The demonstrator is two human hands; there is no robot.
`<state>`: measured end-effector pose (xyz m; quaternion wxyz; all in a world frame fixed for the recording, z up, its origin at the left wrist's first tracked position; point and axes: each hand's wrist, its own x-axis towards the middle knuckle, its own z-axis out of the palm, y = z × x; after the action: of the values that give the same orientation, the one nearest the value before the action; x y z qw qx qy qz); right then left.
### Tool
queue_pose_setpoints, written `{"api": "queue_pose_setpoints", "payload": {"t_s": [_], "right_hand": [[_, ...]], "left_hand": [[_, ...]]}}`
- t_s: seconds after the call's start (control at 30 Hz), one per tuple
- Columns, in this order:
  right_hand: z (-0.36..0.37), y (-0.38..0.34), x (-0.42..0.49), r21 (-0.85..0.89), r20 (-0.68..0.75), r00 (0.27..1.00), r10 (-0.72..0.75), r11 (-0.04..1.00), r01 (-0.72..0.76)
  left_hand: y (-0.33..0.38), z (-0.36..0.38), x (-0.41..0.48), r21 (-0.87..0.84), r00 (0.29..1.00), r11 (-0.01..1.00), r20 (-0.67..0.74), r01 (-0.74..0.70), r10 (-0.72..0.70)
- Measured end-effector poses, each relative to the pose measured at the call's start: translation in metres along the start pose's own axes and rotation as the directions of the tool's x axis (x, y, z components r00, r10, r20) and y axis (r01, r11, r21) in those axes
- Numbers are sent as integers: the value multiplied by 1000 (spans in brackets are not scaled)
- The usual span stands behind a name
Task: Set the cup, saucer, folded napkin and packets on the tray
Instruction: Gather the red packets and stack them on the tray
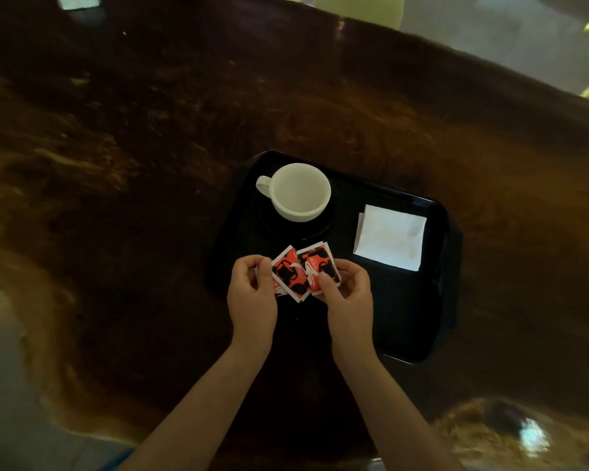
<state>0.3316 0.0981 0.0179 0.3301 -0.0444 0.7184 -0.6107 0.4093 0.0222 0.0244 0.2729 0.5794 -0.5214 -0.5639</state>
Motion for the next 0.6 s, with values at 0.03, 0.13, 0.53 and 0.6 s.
{"api": "queue_pose_setpoints", "payload": {"t_s": [0.03, 0.13, 0.53, 0.6], "right_hand": [[0, 0, -1, -16, 15, 1000, -17, 1000, 17], [0, 0, -3, -44, 41, 997, -62, 997, 64], [-1, 1, -5, -89, 146, 980, -137, 985, 151], [0, 1, -3, -128, 161, 978, -136, 979, 158]], "left_hand": [[1, 0, -1, -16, 1000, 1000, 1, 4, -4], [4, 1, -2, -60, 1000, 998, -4, 11, -11], [2, 2, -6, -111, 999, 994, 31, -7, 10], [2, 1, -6, -108, 999, 994, 45, -2, 7]]}}
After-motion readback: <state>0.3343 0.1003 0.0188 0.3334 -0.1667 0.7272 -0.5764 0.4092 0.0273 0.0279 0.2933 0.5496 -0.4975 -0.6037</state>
